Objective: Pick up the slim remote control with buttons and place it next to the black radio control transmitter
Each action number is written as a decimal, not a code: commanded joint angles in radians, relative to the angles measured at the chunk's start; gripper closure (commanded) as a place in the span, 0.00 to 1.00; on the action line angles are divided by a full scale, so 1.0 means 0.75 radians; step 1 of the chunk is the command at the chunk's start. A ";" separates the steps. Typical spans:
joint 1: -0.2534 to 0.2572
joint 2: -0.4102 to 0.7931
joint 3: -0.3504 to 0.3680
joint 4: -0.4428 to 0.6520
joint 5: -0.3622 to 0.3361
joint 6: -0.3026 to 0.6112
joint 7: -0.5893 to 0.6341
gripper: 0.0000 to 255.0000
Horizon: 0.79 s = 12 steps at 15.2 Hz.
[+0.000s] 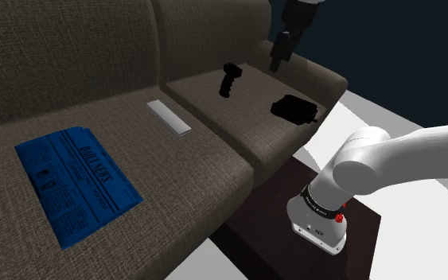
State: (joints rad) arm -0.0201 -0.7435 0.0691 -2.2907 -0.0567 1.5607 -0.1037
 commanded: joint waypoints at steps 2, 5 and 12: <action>0.004 0.030 0.011 -0.008 0.009 0.038 0.015 0.00; 0.014 0.128 0.046 -0.024 0.035 0.150 0.060 0.00; 0.032 0.401 0.126 0.003 0.069 0.396 0.161 0.00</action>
State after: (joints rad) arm 0.0017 -0.4707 0.1553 -2.2892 -0.0076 1.8287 0.0062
